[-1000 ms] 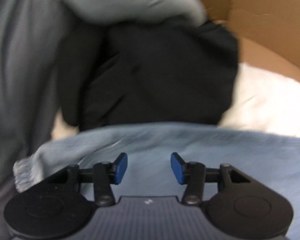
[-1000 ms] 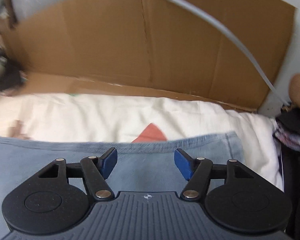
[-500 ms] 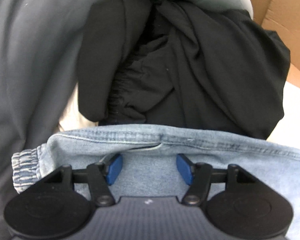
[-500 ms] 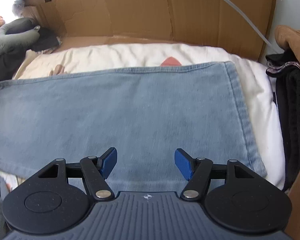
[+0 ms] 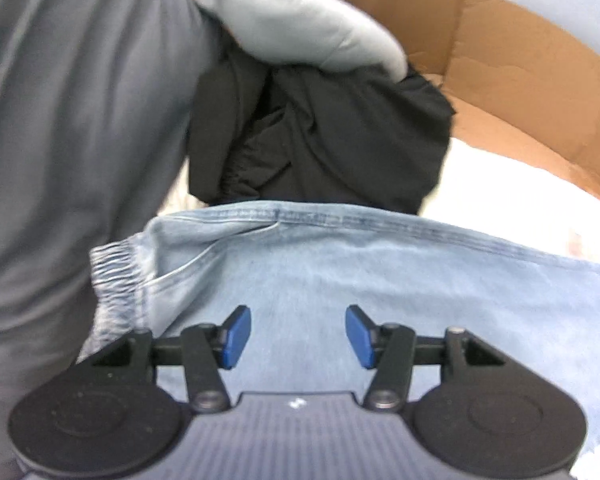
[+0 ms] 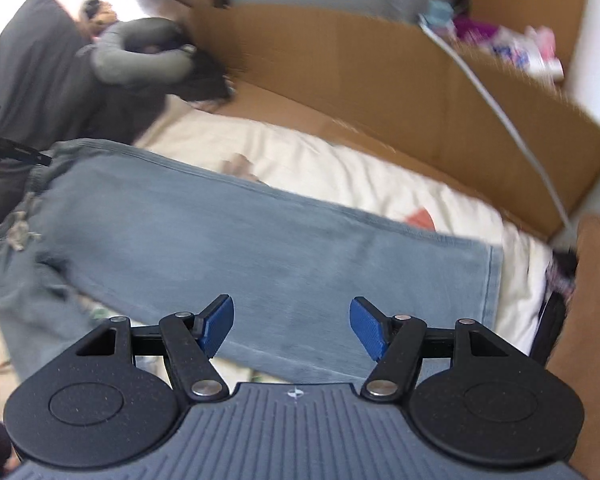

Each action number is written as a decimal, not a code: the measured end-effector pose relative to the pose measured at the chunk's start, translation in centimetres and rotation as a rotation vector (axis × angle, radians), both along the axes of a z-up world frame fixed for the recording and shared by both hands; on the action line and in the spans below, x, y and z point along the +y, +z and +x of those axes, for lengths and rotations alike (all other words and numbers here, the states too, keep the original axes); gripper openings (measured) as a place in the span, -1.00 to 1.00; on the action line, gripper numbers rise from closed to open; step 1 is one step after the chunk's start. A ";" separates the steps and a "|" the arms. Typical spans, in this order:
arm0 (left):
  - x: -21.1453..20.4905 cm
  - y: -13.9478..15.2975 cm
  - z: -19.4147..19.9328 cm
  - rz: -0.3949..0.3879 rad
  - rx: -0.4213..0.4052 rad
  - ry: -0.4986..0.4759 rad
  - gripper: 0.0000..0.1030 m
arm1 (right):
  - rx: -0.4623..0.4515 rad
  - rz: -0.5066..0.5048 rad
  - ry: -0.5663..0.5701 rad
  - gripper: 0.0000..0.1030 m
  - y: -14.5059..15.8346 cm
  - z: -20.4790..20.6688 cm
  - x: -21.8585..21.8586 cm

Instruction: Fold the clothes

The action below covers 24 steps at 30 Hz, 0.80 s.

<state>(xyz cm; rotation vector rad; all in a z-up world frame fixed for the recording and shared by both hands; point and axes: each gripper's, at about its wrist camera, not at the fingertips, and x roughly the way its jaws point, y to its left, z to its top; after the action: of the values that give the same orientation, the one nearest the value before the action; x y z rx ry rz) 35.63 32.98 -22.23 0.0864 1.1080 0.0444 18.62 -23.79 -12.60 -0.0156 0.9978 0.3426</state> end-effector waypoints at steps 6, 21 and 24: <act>2.5 4.6 -4.2 -0.057 -0.036 0.049 0.08 | -0.061 0.004 0.024 0.39 9.0 -2.8 1.4; 6.0 20.1 -17.8 -0.153 -0.117 0.137 0.39 | -0.183 -0.034 -0.063 0.71 19.6 -11.7 8.5; 6.0 21.5 -19.5 -0.155 -0.115 0.129 0.42 | -0.176 -0.002 -0.135 0.73 20.0 -14.0 9.0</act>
<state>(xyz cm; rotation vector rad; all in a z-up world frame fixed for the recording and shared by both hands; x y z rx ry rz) 16.10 39.00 -0.72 -0.1253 0.9971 0.0783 4.64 -14.75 7.42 0.0192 0.8204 0.2122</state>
